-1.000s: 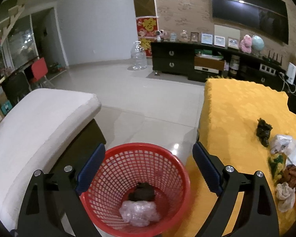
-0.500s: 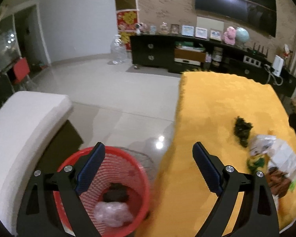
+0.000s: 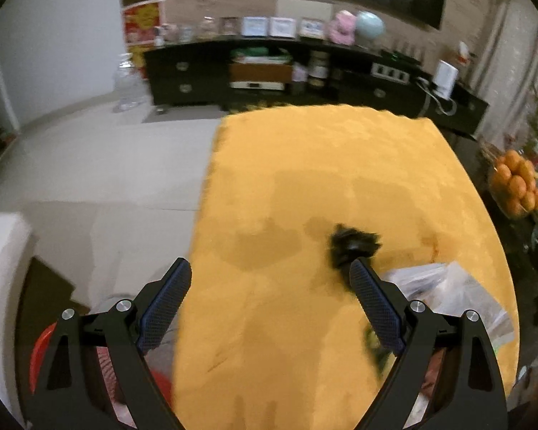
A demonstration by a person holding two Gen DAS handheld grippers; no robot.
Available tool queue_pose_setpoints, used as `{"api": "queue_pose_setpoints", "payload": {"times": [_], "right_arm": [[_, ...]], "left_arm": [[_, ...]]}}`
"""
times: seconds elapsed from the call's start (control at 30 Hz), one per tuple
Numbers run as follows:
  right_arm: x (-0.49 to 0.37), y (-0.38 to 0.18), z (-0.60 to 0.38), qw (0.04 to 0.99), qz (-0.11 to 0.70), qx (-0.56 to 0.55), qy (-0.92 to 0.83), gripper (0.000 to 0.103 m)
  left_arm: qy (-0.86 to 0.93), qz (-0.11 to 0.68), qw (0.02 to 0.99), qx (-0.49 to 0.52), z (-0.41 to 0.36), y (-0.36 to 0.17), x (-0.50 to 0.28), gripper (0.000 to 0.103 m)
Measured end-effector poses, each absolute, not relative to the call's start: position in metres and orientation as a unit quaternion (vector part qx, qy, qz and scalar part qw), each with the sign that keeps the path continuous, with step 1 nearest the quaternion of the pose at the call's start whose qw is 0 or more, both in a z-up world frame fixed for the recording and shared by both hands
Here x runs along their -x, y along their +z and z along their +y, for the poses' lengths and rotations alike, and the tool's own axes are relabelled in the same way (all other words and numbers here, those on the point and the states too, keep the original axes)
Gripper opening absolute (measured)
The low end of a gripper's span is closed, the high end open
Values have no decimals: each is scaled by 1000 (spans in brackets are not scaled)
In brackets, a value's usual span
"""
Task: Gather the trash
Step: 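Grasp the black crumpled plastic bag on the table with the left tool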
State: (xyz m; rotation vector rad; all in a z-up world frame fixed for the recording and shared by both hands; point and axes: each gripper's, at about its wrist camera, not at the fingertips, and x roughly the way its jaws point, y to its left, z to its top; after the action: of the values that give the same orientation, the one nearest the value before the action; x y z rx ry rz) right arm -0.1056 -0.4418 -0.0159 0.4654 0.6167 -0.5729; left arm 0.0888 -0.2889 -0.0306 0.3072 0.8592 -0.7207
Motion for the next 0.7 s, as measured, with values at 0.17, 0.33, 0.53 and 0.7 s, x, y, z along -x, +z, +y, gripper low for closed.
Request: {"api": "queue_pose_setpoints", "payload": {"times": [0.17, 0.33, 0.53, 0.7], "right_arm": [[107, -22, -455, 881, 299, -235, -283, 89], [104, -27, -458, 878, 307, -237, -281, 89], [101, -35, -460, 874, 316, -239, -281, 89], [102, -39, -463, 871, 320, -252, -276, 89]], "left_arm": [[-376, 424, 810, -151, -333, -55, -90, 87], [-391, 447, 790, -153, -361, -80, -93, 86], [-388, 483, 771, -148, -368, -111, -106, 75], [-399, 496, 761, -130, -370, -119, -109, 53]]}}
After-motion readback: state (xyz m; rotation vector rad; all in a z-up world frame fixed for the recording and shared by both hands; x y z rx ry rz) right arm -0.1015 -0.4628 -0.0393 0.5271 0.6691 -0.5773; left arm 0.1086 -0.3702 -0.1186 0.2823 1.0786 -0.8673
